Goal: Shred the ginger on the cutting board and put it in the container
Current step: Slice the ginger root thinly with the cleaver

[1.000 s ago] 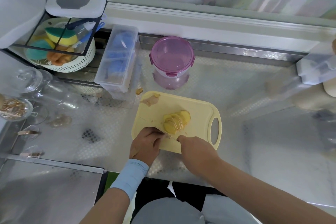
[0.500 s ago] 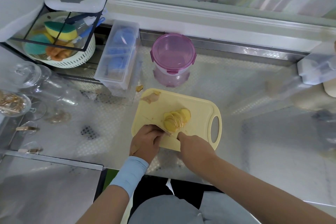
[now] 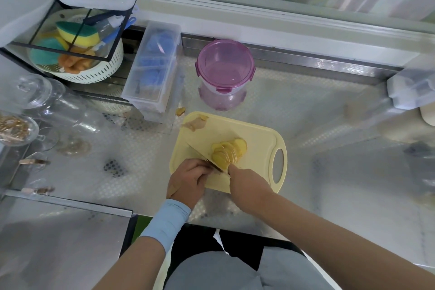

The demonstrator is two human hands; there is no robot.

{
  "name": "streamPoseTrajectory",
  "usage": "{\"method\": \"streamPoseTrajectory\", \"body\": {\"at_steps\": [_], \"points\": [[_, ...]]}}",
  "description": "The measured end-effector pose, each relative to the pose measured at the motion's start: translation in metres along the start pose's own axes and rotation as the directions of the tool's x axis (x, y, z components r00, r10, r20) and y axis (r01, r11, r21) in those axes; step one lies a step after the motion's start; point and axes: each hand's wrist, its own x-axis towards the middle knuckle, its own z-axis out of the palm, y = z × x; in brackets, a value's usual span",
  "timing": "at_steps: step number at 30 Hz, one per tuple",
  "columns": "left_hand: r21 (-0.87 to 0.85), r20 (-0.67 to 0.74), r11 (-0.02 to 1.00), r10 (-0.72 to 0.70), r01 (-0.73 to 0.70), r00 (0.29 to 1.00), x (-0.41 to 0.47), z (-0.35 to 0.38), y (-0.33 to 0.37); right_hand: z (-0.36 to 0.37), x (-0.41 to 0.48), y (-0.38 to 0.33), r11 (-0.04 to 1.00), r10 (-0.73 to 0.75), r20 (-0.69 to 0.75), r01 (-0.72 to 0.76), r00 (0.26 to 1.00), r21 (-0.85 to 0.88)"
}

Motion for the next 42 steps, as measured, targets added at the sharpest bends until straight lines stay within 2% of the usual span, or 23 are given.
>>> {"method": "streamPoseTrajectory", "body": {"at_steps": [4, 9, 15, 20, 25, 29, 33, 42], "points": [[-0.005, 0.0, 1.0, 0.025, -0.025, 1.0, 0.0, 0.001, -0.001, 0.006, 0.02, -0.004, 1.0, -0.027, -0.014, 0.028, 1.0, 0.014], [-0.016, 0.009, 0.999, 0.04, -0.04, 0.999, 0.0, 0.003, -0.005, -0.001, 0.022, 0.009, 0.979, -0.014, -0.05, 0.024, 0.999, 0.202], [0.027, -0.007, 0.999, 0.029, -0.029, 1.0, 0.001, 0.001, 0.001, 0.003, 0.013, 0.014, 0.952, -0.049, -0.088, 0.073, 0.995, 0.298], [0.021, -0.01, 0.999, 0.04, -0.04, 0.999, 0.001, -0.002, 0.007, -0.001, 0.01, 0.019, 0.931, -0.018, -0.097, 0.052, 0.995, 0.361], [0.064, -0.009, 0.996, 0.067, -0.067, 0.998, 0.0, -0.001, 0.005, -0.016, 0.0, 0.018, 0.958, -0.02, -0.088, 0.044, 0.996, 0.285], [0.126, -0.033, 0.986, 0.111, -0.106, 0.993, 0.001, 0.0, 0.004, -0.014, -0.014, 0.012, 0.989, -0.078, -0.144, 0.095, 0.986, 0.115], [0.179, -0.089, 0.976, 0.144, -0.127, 0.986, 0.0, 0.002, 0.004, -0.011, -0.032, 0.001, 0.993, -0.118, -0.101, 0.12, 0.988, 0.015], [0.169, -0.116, 0.979, 0.134, -0.113, 0.984, 0.001, 0.001, 0.008, -0.005, -0.041, -0.006, 0.997, -0.077, -0.103, 0.076, 0.992, -0.018]]}}
